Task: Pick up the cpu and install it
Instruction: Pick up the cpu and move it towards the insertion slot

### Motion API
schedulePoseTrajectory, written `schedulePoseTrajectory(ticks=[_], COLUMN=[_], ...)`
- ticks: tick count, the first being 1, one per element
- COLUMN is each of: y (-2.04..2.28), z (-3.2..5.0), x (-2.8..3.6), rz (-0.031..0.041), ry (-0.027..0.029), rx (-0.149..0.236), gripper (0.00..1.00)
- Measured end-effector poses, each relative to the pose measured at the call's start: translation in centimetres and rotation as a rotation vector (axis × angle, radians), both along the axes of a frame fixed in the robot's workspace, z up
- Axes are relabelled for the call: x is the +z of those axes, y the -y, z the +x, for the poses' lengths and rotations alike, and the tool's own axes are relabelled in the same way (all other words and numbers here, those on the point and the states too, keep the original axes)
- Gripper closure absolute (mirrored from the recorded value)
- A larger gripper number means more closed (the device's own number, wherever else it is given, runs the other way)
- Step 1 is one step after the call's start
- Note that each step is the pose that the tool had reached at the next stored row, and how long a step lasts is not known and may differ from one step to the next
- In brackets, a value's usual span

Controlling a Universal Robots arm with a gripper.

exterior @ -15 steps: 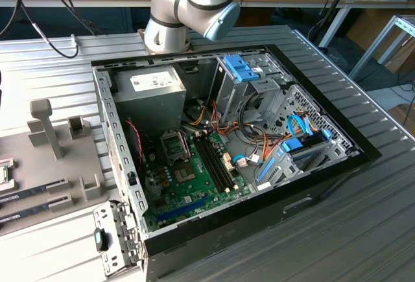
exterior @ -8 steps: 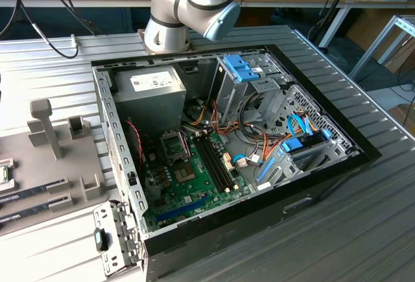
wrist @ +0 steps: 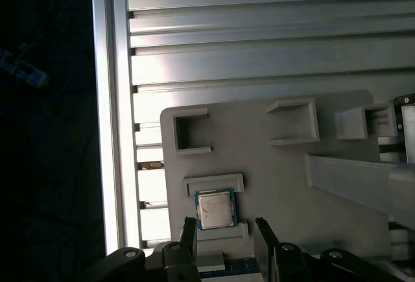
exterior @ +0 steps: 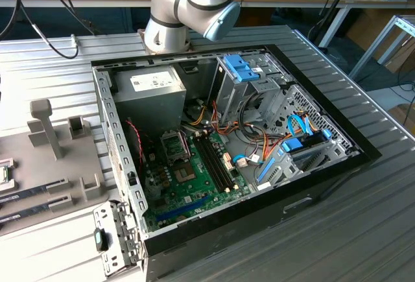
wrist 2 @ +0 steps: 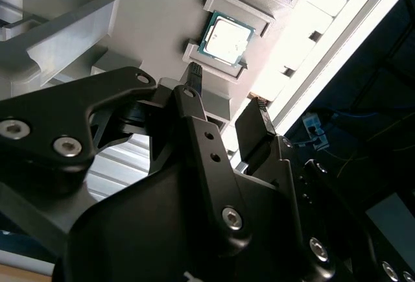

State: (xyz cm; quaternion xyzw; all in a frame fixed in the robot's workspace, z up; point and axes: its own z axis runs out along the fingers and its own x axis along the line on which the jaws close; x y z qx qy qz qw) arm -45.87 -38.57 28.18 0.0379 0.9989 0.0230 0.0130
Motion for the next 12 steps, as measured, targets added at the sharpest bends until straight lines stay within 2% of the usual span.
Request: schedulePoseTrajectory(ticks=[8, 9, 12], y=[0.0, 0.0, 0.0], z=[0.0, 0.0, 0.0], x=[-0.01, -0.01, -0.01], rz=[0.0, 0.0, 0.0], ry=[0.0, 0.0001, 0.0], rx=[0.0, 0.0, 0.0], gripper=[0.51, 0.44, 0.44])
